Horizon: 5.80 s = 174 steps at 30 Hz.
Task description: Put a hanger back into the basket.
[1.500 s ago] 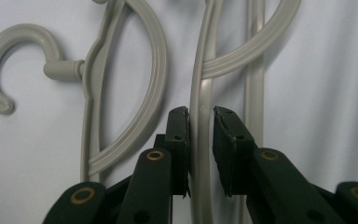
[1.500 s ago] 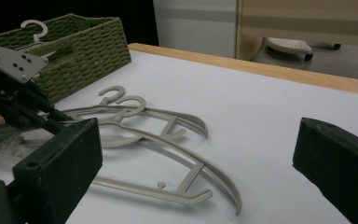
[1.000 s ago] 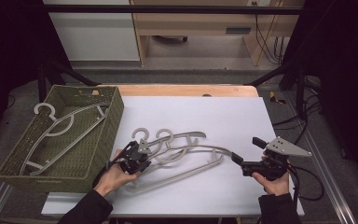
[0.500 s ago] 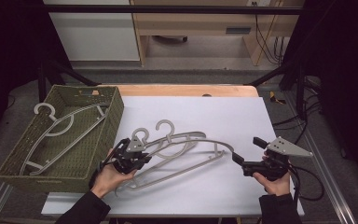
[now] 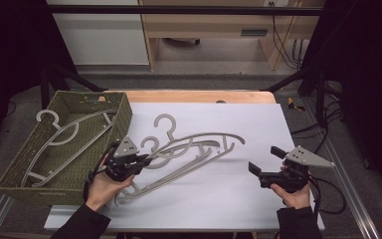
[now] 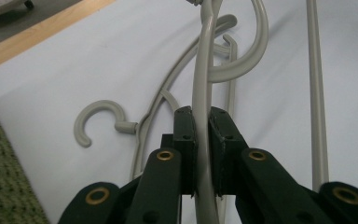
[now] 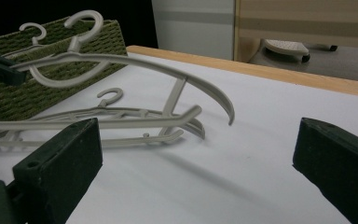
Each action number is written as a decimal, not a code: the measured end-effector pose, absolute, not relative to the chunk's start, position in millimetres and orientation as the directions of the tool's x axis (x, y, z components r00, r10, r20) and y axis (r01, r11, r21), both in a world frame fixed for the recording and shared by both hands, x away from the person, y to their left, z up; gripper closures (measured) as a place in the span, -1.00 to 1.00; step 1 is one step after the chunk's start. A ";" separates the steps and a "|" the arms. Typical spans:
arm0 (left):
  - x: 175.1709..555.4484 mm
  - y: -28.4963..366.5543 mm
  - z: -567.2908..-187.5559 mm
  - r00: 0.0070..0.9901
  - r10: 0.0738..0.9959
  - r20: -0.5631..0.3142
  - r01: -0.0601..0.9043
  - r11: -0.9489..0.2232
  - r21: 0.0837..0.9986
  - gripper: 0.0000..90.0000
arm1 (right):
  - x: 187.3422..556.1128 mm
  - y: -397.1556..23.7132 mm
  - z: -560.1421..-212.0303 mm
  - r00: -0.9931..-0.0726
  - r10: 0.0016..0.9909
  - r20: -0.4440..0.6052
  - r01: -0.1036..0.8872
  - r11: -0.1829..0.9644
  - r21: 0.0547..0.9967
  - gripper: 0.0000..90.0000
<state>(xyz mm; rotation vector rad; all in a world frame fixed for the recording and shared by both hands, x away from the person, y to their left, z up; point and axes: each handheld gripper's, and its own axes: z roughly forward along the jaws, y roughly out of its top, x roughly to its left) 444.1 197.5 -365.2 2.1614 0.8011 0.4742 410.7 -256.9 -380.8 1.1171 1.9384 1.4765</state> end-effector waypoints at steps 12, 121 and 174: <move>435.8 223.5 -337.4 0.689 0.721 0.076 0.367 -0.437 0.822 0.83 | 411.4 -256.2 -382.0 -0.565 0.817 0.117 0.330 0.093 0.939 -0.97; 483.1 469.7 -357.5 0.333 0.927 0.174 0.543 -0.339 0.768 0.83 | 416.5 -251.7 -387.9 -0.562 0.820 0.112 0.352 0.115 0.929 -0.97; 431.0 344.8 -337.6 0.554 0.833 -0.011 0.302 -0.189 0.934 -0.51 | 412.9 -257.0 -382.9 -0.555 0.824 0.116 0.337 0.095 0.937 -0.97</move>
